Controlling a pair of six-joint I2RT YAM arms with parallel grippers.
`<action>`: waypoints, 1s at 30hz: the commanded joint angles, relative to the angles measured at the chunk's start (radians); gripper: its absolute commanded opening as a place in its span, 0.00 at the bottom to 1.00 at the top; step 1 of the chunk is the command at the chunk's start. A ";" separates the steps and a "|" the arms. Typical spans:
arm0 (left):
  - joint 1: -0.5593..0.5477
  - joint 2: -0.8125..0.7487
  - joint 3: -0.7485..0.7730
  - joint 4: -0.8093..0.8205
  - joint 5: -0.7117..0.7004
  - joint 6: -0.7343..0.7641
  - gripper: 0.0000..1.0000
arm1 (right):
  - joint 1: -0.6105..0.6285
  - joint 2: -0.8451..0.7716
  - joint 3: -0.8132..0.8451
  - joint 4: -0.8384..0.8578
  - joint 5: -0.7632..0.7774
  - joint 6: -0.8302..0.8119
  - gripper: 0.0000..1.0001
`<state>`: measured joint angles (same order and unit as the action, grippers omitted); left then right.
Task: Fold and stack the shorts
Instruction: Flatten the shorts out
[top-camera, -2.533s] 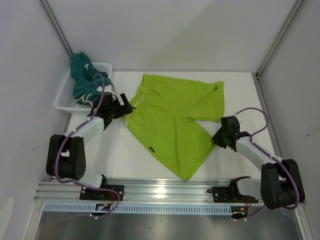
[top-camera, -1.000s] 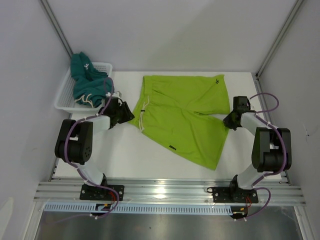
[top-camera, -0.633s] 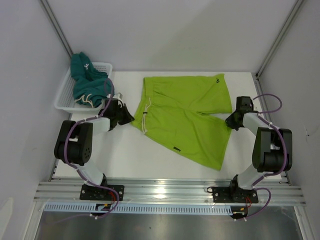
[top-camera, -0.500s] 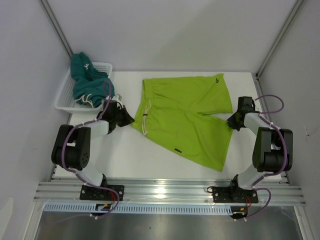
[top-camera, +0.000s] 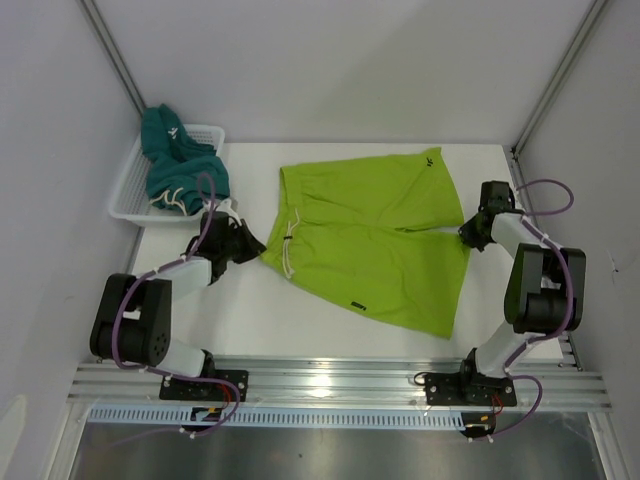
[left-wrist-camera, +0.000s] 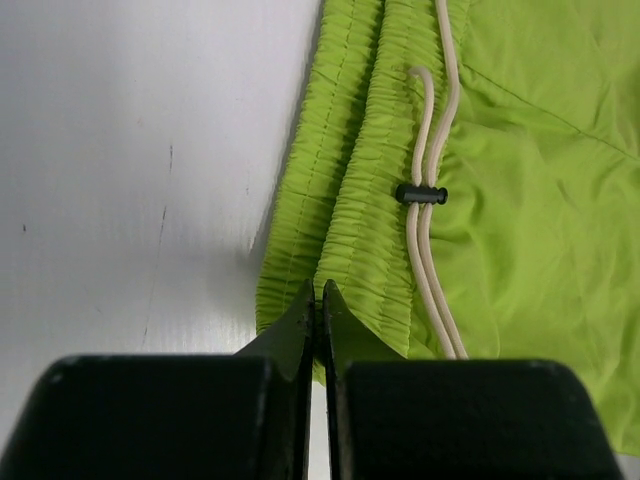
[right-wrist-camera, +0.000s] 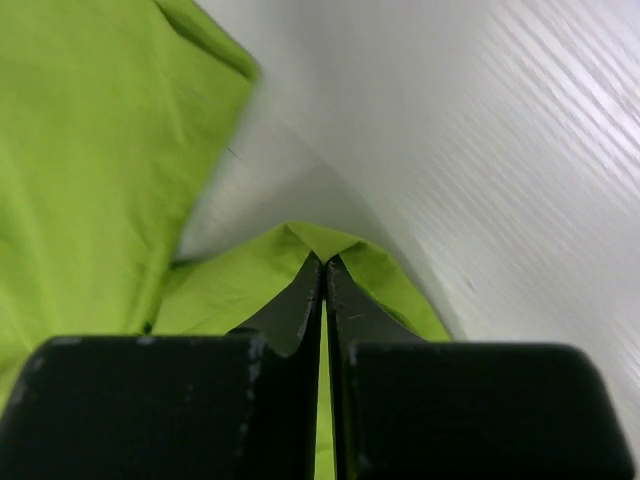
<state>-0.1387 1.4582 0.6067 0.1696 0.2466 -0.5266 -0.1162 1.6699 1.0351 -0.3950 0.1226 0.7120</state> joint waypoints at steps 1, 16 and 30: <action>-0.006 -0.029 -0.001 0.025 -0.030 -0.019 0.00 | -0.003 0.100 0.146 -0.017 0.000 -0.002 0.00; -0.004 0.128 0.111 0.094 -0.061 -0.084 0.00 | 0.000 0.424 0.559 -0.128 0.018 0.009 0.00; -0.004 0.064 0.061 0.079 -0.043 -0.082 0.03 | -0.020 0.092 0.338 -0.172 0.032 -0.022 0.89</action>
<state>-0.1402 1.5719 0.6788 0.2195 0.2043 -0.6025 -0.1387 1.9614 1.4178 -0.5419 0.1181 0.7021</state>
